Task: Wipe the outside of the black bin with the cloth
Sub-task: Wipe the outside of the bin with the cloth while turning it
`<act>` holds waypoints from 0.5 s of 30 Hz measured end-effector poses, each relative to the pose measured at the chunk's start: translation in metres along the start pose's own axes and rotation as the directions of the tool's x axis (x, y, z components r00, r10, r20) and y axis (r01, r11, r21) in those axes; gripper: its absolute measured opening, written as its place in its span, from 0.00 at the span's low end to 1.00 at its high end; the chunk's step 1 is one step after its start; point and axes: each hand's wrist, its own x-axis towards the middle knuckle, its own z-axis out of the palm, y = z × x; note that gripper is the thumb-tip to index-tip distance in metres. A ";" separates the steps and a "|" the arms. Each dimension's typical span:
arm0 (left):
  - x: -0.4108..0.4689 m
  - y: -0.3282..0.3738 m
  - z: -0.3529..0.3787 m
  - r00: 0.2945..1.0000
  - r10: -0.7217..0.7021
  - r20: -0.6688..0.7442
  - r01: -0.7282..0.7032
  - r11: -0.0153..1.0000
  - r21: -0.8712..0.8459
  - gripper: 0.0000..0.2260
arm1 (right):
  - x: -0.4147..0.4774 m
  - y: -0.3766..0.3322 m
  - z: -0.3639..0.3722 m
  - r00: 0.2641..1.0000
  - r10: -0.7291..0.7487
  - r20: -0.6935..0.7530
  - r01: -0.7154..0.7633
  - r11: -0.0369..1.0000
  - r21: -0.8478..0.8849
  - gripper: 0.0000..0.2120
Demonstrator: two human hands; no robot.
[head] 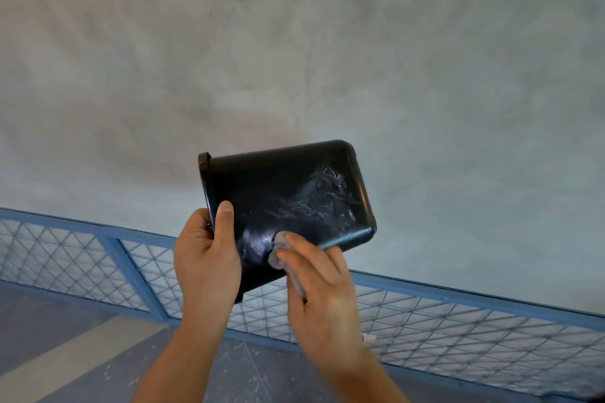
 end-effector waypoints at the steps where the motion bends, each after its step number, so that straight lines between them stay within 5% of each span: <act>1: 0.001 0.000 -0.001 1.000 -0.001 0.003 0.001 1.000 -0.001 0.18 | -0.004 -0.002 0.000 1.000 -0.020 0.016 0.020 1.000 0.011 0.14; 8: 0.003 0.002 -0.006 1.000 -0.019 -0.003 0.019 0.999 -0.026 0.18 | 0.013 0.030 -0.022 0.965 0.163 -0.205 -0.172 0.985 -0.027 0.14; 15: 0.008 0.003 -0.010 1.000 -0.021 0.002 0.021 1.000 -0.004 0.17 | 0.000 0.010 -0.011 0.999 0.040 -0.033 -0.040 0.999 -0.008 0.15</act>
